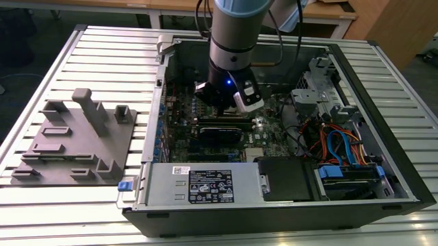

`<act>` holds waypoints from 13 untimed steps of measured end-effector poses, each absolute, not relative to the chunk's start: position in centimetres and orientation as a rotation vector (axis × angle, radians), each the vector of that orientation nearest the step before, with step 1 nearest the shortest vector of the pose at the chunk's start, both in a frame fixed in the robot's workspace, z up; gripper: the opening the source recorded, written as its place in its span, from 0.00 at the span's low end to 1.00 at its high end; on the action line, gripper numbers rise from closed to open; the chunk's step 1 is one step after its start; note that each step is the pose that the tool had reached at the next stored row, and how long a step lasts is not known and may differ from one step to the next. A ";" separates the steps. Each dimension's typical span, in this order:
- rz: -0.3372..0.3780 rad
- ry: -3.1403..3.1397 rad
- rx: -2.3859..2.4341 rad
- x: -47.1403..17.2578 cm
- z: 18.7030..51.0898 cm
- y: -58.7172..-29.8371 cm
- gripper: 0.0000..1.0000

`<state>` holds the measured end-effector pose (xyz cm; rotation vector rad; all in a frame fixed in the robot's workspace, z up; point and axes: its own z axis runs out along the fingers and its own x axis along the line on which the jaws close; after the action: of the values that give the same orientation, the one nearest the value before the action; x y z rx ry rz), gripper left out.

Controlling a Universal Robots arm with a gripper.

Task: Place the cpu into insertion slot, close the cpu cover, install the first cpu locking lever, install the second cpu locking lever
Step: 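Install the second cpu locking lever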

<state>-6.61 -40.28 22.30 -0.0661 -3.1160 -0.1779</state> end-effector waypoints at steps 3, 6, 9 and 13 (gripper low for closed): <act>-0.211 -3.113 -0.066 -6.7 22.2 -40.6 0.11; -0.228 -3.110 -0.066 -6.8 22.0 -40.9 0.11; -0.238 -3.109 -0.066 -6.8 21.8 -41.2 0.11; -0.253 -3.108 -0.065 -7.0 21.5 -41.3 0.11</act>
<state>-6.96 -41.35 21.51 -0.0655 -3.1075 -0.2530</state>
